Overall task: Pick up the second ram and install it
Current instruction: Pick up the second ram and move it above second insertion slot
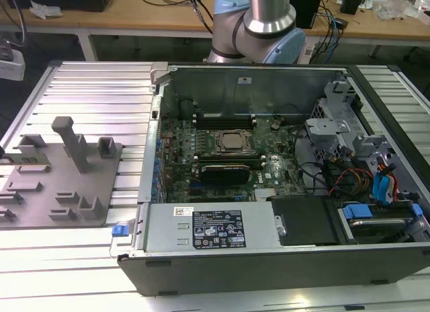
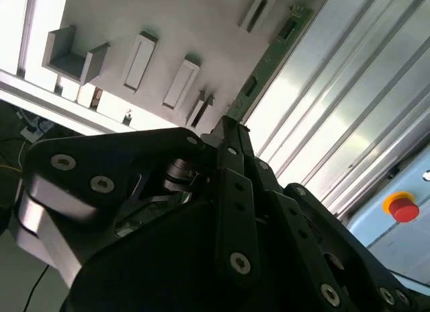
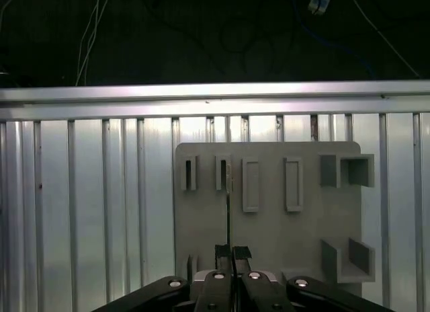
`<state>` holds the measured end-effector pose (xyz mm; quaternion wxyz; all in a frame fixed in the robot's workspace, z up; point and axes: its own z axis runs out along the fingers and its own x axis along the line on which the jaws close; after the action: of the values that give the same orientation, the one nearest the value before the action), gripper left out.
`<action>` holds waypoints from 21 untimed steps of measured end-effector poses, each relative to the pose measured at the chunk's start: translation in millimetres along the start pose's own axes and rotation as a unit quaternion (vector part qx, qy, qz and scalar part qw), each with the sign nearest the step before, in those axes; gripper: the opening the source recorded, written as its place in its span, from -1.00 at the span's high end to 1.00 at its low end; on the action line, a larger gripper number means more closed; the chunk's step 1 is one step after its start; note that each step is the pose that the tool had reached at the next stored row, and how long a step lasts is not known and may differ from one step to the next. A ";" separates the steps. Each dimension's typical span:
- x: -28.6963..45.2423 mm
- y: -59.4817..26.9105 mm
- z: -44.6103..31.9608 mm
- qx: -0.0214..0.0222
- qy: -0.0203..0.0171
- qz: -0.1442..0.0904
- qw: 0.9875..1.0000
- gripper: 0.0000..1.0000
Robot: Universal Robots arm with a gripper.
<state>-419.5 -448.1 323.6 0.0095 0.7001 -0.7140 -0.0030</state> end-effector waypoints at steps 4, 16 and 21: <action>0.0 0.0 -2.2 0.000 0.000 0.000 1.000 0.82; 0.2 0.3 -20.2 0.000 0.000 0.000 1.000 0.82; 0.3 0.5 -31.8 0.000 0.000 0.000 1.000 0.82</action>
<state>-419.5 -448.1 355.5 0.0095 0.7001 -0.7140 -0.0030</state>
